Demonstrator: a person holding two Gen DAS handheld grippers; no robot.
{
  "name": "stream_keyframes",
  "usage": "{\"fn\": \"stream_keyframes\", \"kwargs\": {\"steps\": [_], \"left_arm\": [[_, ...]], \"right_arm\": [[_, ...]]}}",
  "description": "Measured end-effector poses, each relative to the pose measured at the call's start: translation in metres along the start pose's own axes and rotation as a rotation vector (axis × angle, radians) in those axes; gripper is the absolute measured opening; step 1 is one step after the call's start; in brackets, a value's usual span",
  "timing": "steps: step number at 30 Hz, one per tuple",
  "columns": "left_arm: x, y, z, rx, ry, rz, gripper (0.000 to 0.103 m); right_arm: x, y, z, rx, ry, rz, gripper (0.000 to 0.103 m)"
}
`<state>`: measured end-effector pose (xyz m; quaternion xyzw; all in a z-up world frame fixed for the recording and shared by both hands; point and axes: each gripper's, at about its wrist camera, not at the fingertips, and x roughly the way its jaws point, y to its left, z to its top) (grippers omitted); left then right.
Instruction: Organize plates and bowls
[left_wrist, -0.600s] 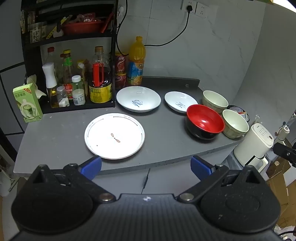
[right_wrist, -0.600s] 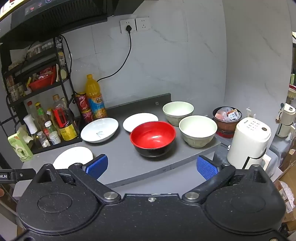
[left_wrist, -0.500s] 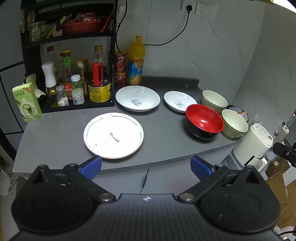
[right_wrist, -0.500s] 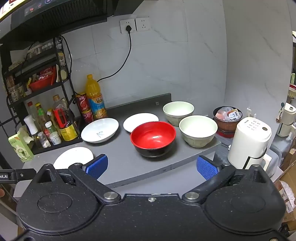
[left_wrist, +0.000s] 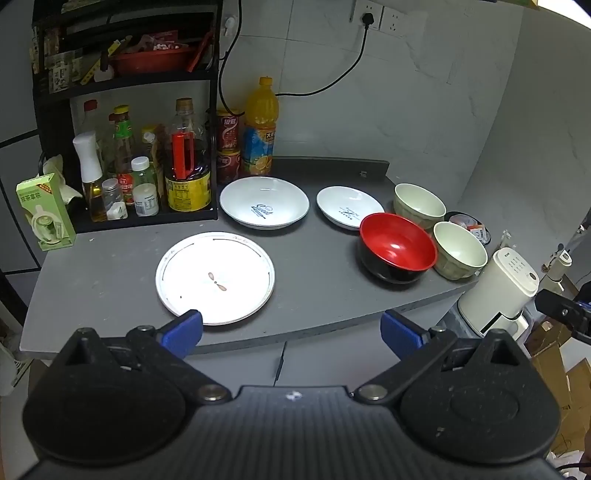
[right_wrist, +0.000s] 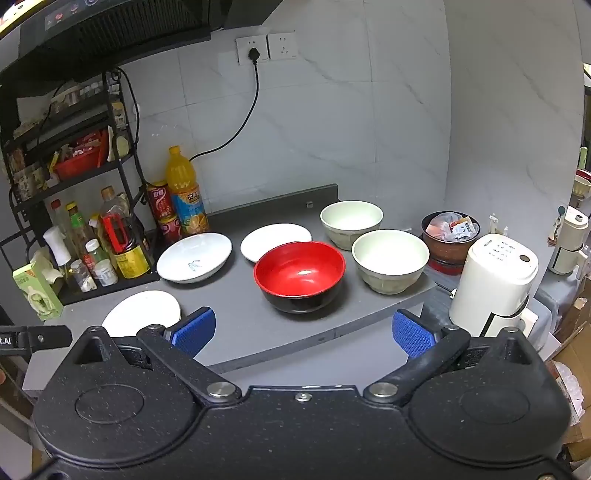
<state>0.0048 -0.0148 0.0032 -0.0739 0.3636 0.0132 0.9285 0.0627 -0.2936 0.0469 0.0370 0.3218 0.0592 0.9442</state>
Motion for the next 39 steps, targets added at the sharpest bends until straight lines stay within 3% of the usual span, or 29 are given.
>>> {"fn": "stream_keyframes", "kwargs": {"steps": [14,39], "left_arm": [[-0.006,-0.009,-0.002,-0.001,0.009,0.005,0.102],[-0.014,0.009,-0.004,-0.056,-0.001,0.017,0.102]], "right_arm": [[-0.002,0.001,-0.003,-0.041,0.021,0.015,0.103],[-0.002,0.005,-0.004,-0.047,0.045,0.052,0.103]]}}
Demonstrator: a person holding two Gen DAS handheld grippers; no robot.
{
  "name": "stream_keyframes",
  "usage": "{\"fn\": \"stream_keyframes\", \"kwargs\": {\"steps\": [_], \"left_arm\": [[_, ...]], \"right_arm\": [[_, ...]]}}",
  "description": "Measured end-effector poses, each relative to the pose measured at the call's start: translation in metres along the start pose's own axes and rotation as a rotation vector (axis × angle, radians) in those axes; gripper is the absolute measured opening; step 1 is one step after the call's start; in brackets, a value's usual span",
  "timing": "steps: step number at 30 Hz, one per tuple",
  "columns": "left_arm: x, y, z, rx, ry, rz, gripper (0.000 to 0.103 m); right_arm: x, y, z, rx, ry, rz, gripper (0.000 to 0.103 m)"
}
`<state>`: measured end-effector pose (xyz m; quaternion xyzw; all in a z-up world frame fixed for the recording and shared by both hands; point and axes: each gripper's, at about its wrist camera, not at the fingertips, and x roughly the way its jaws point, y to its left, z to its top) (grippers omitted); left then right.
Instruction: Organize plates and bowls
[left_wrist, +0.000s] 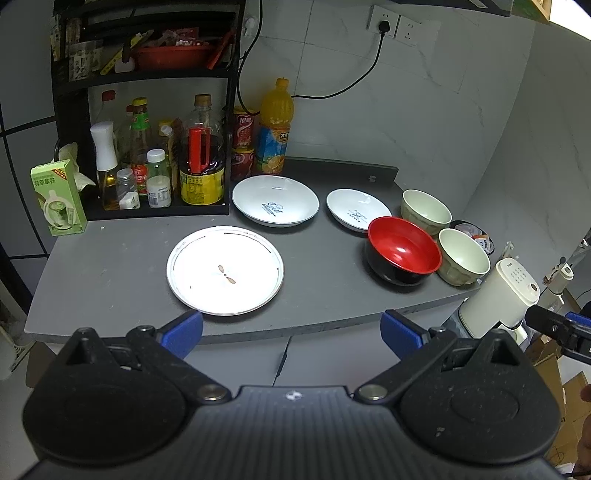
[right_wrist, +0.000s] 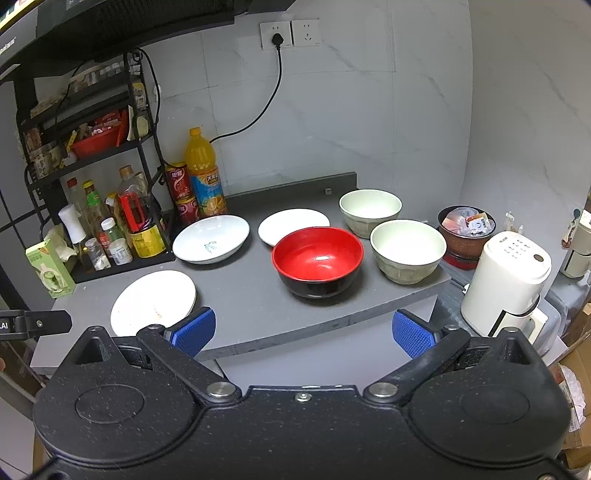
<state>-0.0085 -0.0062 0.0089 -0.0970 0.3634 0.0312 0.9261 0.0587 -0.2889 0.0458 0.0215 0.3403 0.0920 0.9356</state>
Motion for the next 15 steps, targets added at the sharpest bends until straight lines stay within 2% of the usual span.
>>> {"fn": "stream_keyframes", "kwargs": {"steps": [15], "left_arm": [[-0.0059,-0.0023,-0.0030,0.012,-0.002,-0.011,0.102]], "right_arm": [[-0.0090,-0.0036,0.0004,0.010,-0.008,-0.008,0.103]]}}
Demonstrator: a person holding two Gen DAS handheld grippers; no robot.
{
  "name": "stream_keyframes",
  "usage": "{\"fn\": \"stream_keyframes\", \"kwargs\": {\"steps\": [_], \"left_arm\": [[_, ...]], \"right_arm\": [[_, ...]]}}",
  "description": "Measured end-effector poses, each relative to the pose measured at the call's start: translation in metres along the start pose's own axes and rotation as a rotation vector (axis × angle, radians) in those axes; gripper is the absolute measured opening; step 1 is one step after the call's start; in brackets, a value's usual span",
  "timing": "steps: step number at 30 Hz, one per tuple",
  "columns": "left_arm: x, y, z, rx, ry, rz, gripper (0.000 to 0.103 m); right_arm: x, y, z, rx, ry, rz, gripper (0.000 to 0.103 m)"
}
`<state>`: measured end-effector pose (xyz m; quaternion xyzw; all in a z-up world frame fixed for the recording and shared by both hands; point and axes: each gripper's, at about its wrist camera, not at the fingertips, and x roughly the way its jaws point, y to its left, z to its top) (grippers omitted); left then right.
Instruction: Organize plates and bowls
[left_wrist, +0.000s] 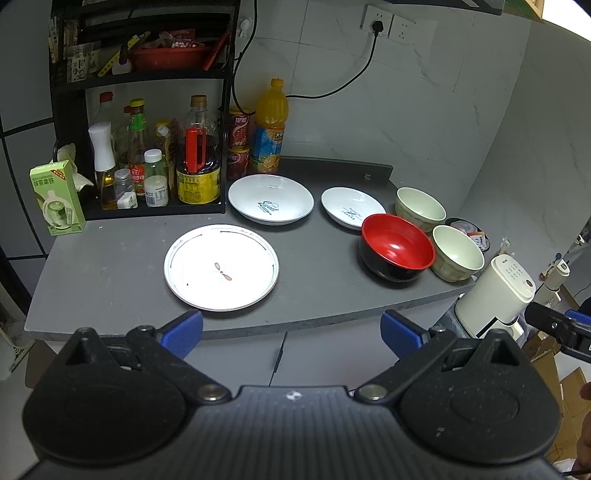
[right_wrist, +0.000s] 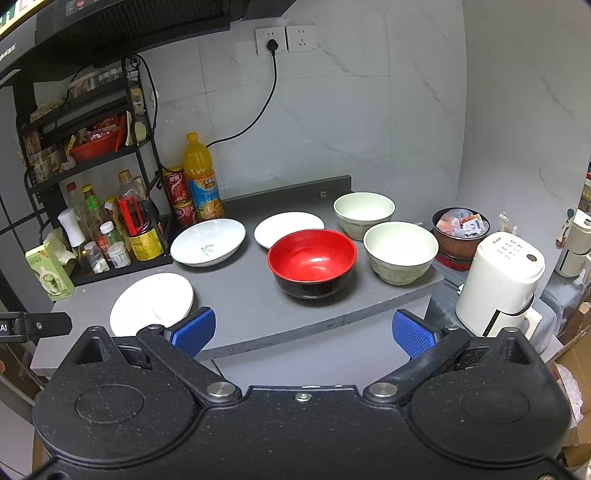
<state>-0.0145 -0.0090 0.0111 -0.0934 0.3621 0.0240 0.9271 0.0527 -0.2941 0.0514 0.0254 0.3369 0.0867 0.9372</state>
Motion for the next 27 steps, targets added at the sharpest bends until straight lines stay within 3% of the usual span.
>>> {"fn": "stream_keyframes", "kwargs": {"steps": [12,27], "left_arm": [[-0.005,-0.011,0.010,0.017,-0.002,-0.004,0.102],[0.032,-0.015,0.032,0.017,0.027,-0.015,0.102]], "right_arm": [[0.005,-0.001,0.005,0.005,0.000,-0.009,0.103],[0.034,0.001,0.025,0.005,-0.007,-0.028,0.103]]}}
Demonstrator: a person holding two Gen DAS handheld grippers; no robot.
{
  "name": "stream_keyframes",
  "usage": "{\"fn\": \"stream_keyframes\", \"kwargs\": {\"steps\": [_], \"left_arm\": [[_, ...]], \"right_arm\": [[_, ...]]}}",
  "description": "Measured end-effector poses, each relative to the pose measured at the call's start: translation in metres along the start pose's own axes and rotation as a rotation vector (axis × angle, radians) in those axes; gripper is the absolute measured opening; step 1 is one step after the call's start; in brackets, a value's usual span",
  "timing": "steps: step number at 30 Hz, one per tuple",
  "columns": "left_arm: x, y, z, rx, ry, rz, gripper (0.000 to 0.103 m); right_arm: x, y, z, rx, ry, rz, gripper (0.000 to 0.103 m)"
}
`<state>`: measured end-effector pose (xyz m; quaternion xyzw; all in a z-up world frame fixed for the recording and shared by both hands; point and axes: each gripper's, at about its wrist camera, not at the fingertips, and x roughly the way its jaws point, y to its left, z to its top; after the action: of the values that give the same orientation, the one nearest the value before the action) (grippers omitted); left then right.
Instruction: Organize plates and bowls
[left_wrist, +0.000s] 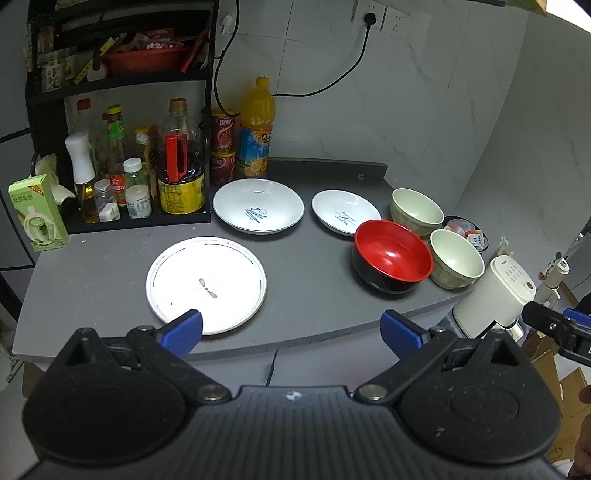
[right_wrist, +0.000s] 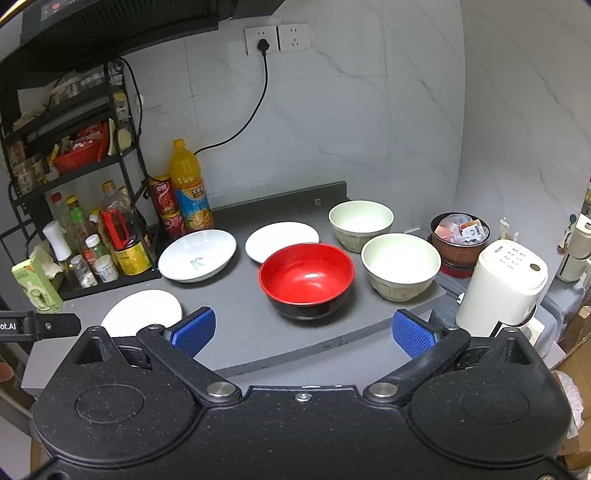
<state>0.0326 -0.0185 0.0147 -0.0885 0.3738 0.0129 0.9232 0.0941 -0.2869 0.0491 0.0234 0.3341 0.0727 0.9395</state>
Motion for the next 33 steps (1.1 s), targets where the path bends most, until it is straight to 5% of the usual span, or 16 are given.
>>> {"fn": "stream_keyframes", "kwargs": {"steps": [33], "left_arm": [[0.130,0.005,0.095,0.091,0.062,-0.115,0.102]], "right_arm": [[0.103,0.005,0.046,0.146,0.029,-0.162,0.103]]}}
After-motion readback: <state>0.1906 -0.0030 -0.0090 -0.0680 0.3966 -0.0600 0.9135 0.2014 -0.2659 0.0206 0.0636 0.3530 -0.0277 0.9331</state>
